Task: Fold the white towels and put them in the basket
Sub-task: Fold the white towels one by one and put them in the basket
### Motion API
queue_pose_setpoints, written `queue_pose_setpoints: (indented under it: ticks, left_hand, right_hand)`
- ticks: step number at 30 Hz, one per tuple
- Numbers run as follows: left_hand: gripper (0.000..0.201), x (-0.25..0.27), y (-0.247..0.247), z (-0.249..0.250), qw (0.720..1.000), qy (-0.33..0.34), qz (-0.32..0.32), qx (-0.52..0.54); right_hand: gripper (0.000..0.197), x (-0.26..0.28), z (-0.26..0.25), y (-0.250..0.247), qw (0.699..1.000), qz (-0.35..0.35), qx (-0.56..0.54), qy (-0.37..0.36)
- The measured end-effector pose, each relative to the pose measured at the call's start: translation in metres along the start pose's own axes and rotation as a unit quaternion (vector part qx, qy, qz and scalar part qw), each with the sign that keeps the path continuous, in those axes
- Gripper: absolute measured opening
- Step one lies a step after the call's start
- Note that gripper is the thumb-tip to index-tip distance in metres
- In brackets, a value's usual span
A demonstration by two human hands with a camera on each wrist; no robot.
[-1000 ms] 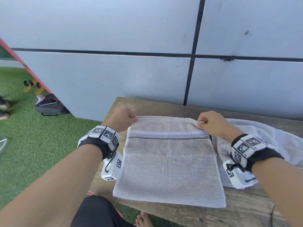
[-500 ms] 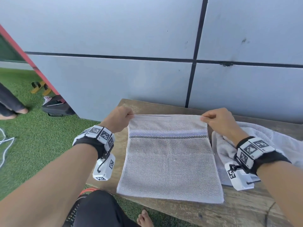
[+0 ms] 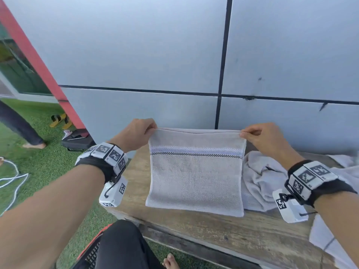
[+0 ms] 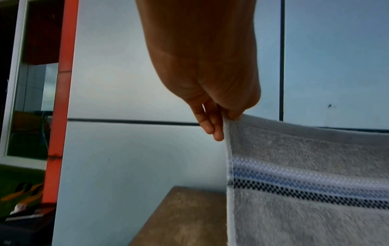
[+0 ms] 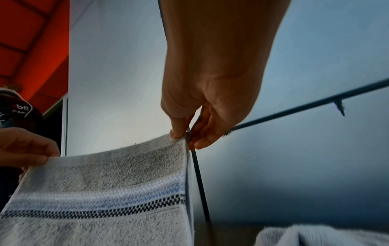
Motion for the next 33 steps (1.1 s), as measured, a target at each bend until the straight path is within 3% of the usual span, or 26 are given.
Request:
queue_pose_setpoints:
  ticks: [4,10,14,17,20,23,27,30,33]
  left_hand:
    - [0.017,0.004,-0.047,0.023,0.998,0.016,0.061,0.02]
    - [0.018,0.016,-0.12,0.058,0.978,0.02,0.201,0.047]
    - [0.017,0.052,-0.125,0.062,0.967,0.02,0.248,0.055]
    - [0.014,0.084,-0.081,0.05,0.98,0.018,0.193,0.05]
    - [0.011,0.121,-0.014,0.031,0.996,-0.009,0.085,0.033]
    - [0.011,0.159,0.05,0.021,0.998,-0.043,-0.046,0.015]
    - [0.017,0.2,0.105,0.022,0.982,-0.066,-0.175,-0.013]
    - [0.013,0.214,0.122,0.022,0.973,-0.079,-0.216,0.032]
    - [0.016,0.216,0.117,0.022,0.973,-0.083,-0.21,0.05]
  right_hand:
    - [0.002,-0.002,-0.042,-0.044,0.997,0.052,0.022,-0.052]
    - [0.012,-0.006,-0.095,-0.101,0.978,0.17,0.009,-0.117]
    - [0.011,0.021,-0.101,-0.102,0.973,0.173,0.022,-0.15]
    - [0.008,0.059,-0.07,-0.068,0.988,0.096,0.019,-0.117]
    - [0.019,0.11,-0.029,-0.017,0.994,-0.02,0.039,-0.096]
    - [0.039,0.157,0.009,0.03,0.986,-0.135,0.07,-0.072]
    - [0.033,0.2,0.04,0.066,0.959,-0.261,0.106,-0.022]
    - [0.023,0.212,0.046,0.072,0.945,-0.308,0.107,0.003]
    - [0.009,0.211,0.041,0.069,0.945,-0.32,0.059,0.031]
Point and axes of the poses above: each hand's wrist, its own x-axis away from the middle knuckle, its own y-axis out of the palm, z = x × y, the point moved 10 cm from there along -x, towards the middle knuckle, and after that the axes turned 1 degree about -z, right-handed, at the moved point
